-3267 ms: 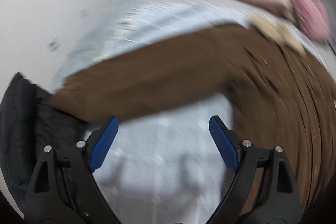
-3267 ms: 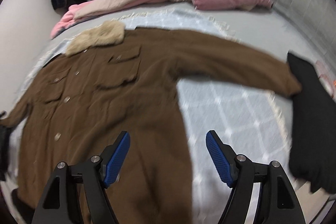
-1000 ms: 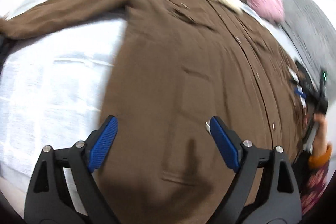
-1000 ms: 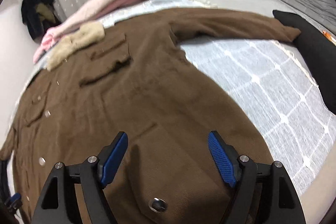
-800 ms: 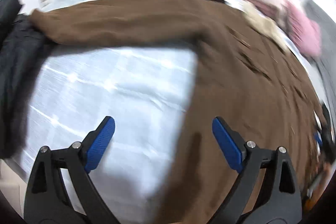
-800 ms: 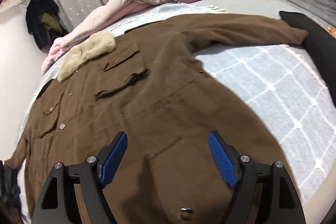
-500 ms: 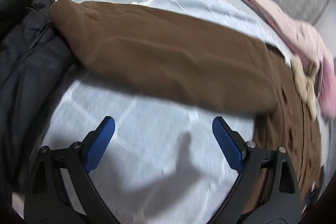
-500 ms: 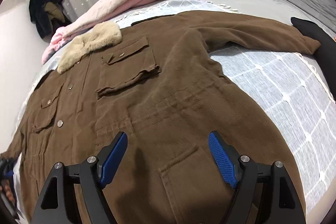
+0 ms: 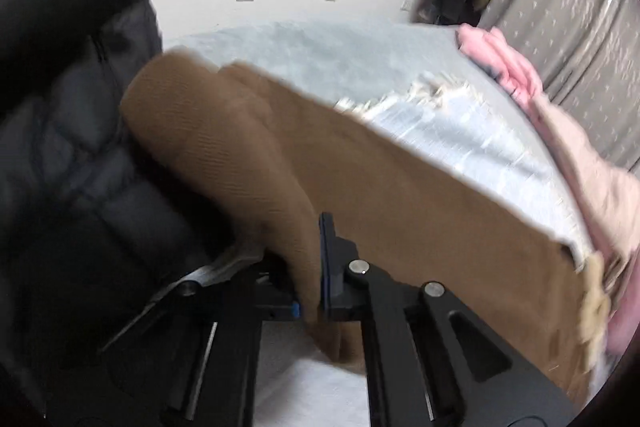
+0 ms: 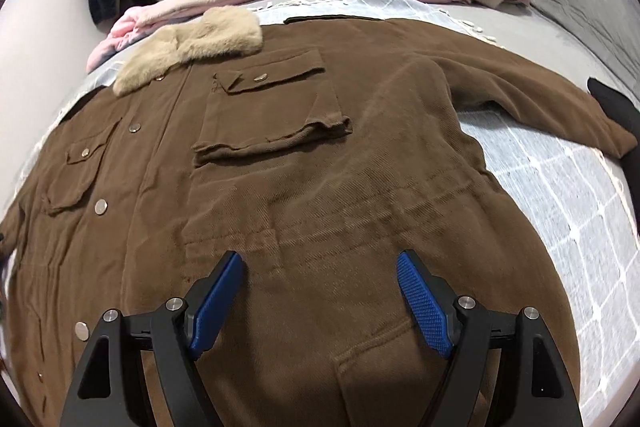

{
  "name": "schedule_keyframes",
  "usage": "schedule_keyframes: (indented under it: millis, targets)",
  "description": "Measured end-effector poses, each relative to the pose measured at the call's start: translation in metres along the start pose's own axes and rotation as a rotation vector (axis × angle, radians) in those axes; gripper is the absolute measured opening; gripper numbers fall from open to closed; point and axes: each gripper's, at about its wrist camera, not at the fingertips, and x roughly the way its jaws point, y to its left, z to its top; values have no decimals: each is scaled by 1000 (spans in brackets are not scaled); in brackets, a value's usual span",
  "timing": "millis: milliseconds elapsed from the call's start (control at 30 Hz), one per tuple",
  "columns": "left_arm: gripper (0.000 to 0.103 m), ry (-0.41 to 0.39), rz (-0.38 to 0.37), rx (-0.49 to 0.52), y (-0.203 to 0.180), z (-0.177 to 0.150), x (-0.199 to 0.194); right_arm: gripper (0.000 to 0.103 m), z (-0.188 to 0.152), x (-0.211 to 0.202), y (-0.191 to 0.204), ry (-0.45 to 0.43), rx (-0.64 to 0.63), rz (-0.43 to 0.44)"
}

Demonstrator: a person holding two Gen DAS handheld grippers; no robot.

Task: Fold large clothes

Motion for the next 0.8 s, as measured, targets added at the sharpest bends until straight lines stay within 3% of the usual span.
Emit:
schedule_keyframes:
  millis: [167, 367, 567, 667, 733, 800]
  targets:
    - [6, -188, -190, 159, -71, 12, -76, 81, 2, -4, 6, -23, -32, -9]
    - [6, -220, -474, 305, -173, -7, -147, 81, 4, -4, 8, -25, -26, 24]
    - [6, -142, -634, 453, -262, -59, -174, 81, 7, -10, 2, -56, 15, 52]
    - [6, -75, -695, 527, -291, -98, -180, 81, 7, -10, -1, -56, 30, 52]
    - [8, 4, -745, 627, -311, -133, -175, 81, 7, -9, -3, -51, 40, 57]
    - [36, 116, -781, 755, -319, -166, -171, 81, 7, -8, -5, -48, 50, 63]
